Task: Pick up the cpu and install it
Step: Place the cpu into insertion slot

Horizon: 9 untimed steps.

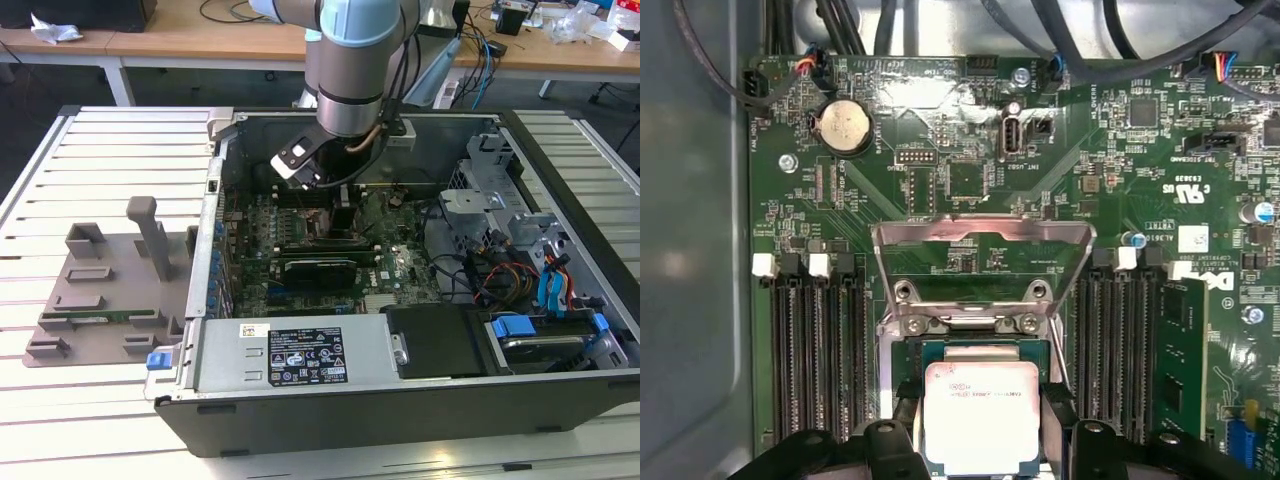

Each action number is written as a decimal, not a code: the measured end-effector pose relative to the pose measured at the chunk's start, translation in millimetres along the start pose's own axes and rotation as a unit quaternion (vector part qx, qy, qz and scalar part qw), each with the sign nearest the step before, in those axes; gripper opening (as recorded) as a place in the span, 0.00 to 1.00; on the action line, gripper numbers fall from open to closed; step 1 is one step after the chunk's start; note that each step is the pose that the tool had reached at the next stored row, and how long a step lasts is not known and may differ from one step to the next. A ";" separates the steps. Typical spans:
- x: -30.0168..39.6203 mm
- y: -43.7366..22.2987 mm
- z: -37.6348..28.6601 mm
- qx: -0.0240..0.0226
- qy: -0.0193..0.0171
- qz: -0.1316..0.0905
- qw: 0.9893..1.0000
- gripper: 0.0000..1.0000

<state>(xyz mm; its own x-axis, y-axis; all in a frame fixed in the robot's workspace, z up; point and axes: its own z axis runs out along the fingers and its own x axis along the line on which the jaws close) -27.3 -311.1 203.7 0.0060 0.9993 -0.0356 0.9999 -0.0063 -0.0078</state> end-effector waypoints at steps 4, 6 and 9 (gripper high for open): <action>0.4 -1.3 5.0 0.000 0.000 -0.005 1.000 0.55; 0.4 -2.2 5.9 0.000 0.000 -0.009 1.000 0.55; 0.6 -3.2 9.9 0.000 0.000 -0.010 1.000 0.55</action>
<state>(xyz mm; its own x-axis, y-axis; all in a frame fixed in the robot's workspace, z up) -30.6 -310.9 193.9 -0.0149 0.9993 -0.0357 0.9999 0.0146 -0.0080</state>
